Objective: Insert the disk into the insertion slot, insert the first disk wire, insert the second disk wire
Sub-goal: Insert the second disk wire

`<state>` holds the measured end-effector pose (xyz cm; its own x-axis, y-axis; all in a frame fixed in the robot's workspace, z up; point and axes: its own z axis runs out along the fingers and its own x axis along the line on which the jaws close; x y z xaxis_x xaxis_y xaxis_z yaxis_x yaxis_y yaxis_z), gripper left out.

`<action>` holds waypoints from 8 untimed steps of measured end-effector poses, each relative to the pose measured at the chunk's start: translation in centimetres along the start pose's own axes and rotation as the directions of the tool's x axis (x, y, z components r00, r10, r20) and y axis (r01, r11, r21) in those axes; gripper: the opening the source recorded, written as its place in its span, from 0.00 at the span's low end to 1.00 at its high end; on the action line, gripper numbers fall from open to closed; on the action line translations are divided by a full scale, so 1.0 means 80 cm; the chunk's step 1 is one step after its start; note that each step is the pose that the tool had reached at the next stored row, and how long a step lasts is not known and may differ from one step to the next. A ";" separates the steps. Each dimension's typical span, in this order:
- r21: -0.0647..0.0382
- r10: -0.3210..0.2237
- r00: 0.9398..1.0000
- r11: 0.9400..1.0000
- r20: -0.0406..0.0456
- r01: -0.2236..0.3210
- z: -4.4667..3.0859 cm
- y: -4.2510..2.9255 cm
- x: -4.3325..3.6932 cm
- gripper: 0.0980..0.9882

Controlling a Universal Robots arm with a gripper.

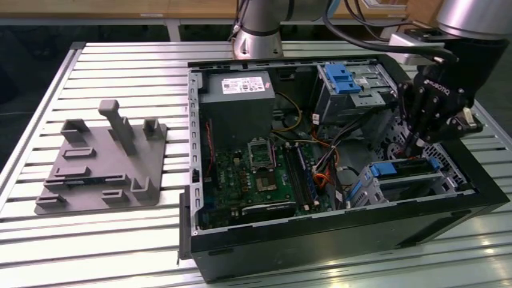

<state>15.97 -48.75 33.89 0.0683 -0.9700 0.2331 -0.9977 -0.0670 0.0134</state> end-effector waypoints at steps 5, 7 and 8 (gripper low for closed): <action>0.002 -0.005 1.000 1.000 0.002 0.005 0.0006 0.0001 0.002 0.05; 0.002 -0.007 1.000 1.000 0.004 0.007 0.0009 0.0000 0.003 0.05; 0.003 -0.008 1.000 1.000 0.004 0.008 0.0010 0.0000 0.004 0.05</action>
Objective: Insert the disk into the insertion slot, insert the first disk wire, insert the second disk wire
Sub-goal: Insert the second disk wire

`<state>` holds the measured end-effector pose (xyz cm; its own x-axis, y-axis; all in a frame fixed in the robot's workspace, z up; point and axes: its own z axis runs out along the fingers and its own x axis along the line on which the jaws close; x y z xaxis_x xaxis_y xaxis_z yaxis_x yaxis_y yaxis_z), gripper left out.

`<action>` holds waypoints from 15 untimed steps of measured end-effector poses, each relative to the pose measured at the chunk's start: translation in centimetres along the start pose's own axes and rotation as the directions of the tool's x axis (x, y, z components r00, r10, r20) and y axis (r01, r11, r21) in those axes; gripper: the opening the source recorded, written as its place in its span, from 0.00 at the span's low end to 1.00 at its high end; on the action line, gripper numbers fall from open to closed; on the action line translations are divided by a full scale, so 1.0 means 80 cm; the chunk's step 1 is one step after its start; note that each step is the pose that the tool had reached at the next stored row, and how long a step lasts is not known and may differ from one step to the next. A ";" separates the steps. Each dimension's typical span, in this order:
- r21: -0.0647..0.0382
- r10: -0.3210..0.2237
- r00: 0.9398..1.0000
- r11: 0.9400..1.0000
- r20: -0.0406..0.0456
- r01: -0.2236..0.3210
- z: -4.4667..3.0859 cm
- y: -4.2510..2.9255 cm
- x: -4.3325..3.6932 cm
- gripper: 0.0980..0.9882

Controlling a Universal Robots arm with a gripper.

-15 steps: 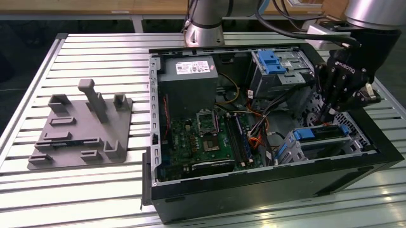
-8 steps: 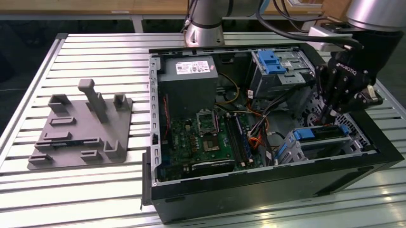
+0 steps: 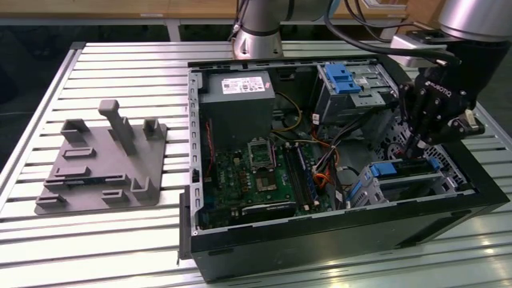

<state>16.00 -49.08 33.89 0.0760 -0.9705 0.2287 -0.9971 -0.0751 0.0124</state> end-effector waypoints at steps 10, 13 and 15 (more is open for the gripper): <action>0.003 -0.010 1.000 1.000 0.002 0.010 0.0015 -0.0025 0.004 0.05; 0.003 -0.012 1.000 1.000 0.002 0.012 0.0026 -0.0026 0.005 0.05; 0.004 -0.014 1.000 1.000 0.002 0.014 0.0037 -0.0027 0.005 0.05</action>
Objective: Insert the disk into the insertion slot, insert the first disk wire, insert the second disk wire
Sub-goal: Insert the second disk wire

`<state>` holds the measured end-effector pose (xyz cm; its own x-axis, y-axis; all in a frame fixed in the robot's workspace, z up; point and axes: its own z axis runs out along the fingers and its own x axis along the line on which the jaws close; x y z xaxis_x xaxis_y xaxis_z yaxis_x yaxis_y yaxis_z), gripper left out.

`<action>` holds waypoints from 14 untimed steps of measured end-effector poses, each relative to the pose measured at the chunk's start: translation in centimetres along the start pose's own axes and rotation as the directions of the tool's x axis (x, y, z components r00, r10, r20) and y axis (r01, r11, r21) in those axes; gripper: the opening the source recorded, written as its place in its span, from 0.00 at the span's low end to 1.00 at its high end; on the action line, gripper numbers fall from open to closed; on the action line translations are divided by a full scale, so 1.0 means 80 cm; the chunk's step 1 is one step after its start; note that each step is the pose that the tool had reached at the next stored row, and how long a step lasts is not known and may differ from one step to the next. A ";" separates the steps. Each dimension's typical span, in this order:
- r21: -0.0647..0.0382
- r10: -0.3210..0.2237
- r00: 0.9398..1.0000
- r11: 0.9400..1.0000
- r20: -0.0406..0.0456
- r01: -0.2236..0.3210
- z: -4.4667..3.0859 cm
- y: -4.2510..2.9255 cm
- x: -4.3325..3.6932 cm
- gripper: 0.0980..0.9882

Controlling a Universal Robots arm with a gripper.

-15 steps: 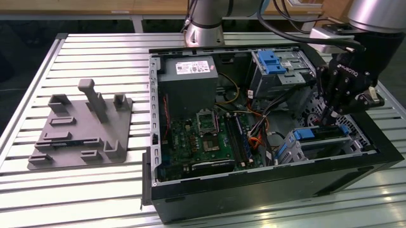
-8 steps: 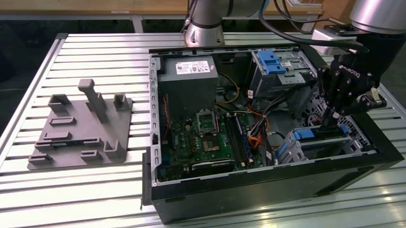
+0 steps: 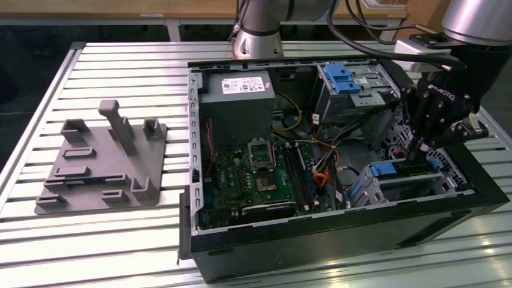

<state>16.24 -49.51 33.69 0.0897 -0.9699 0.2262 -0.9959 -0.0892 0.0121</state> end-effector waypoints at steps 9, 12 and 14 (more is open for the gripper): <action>0.003 -0.010 1.000 1.000 0.000 0.010 0.0046 0.0000 -0.001 0.05; 0.009 -0.013 1.000 1.000 0.000 0.013 0.0049 0.0001 -0.001 0.05; 0.013 -0.015 1.000 1.000 0.001 0.015 0.0049 0.0001 -0.001 0.05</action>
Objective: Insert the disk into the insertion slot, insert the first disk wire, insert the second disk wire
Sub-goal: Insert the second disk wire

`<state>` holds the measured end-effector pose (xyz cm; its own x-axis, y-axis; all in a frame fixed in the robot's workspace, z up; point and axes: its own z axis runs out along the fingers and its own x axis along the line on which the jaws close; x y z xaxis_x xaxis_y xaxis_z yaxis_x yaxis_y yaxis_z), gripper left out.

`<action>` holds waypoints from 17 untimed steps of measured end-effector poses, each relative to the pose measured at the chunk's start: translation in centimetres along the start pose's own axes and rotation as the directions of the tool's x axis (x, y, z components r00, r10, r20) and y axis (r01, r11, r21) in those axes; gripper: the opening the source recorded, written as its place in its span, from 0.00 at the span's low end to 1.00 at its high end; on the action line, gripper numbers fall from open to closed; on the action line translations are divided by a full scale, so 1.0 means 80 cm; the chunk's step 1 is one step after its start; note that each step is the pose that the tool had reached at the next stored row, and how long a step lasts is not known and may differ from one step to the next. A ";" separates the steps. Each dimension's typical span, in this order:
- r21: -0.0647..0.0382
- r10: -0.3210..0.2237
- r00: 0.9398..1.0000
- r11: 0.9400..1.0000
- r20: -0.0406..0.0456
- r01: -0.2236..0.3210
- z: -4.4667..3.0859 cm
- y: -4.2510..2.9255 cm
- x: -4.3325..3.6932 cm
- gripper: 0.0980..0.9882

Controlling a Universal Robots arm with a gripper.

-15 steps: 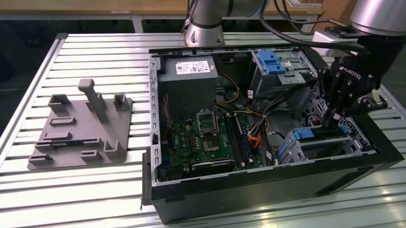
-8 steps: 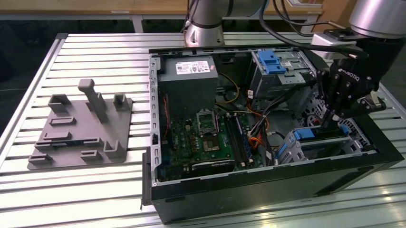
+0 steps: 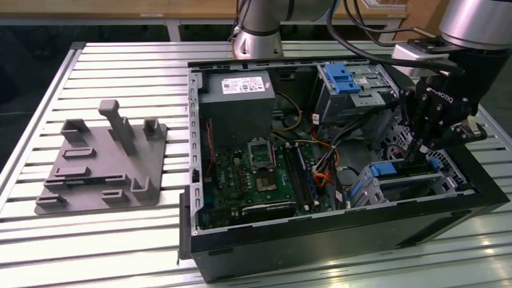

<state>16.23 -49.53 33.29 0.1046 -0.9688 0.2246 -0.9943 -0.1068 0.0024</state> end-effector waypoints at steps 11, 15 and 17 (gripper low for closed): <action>0.003 -0.002 1.000 1.000 0.000 0.002 -0.0139 0.0017 0.003 0.05; 0.004 -0.002 1.000 1.000 -0.001 0.002 -0.0253 0.0019 0.000 0.13; 0.006 -0.001 1.000 1.000 -0.003 0.001 -0.0279 0.0012 -0.009 0.20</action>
<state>16.01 -48.36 35.32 0.1054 -0.9681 0.2274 -0.9940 -0.1089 -0.0029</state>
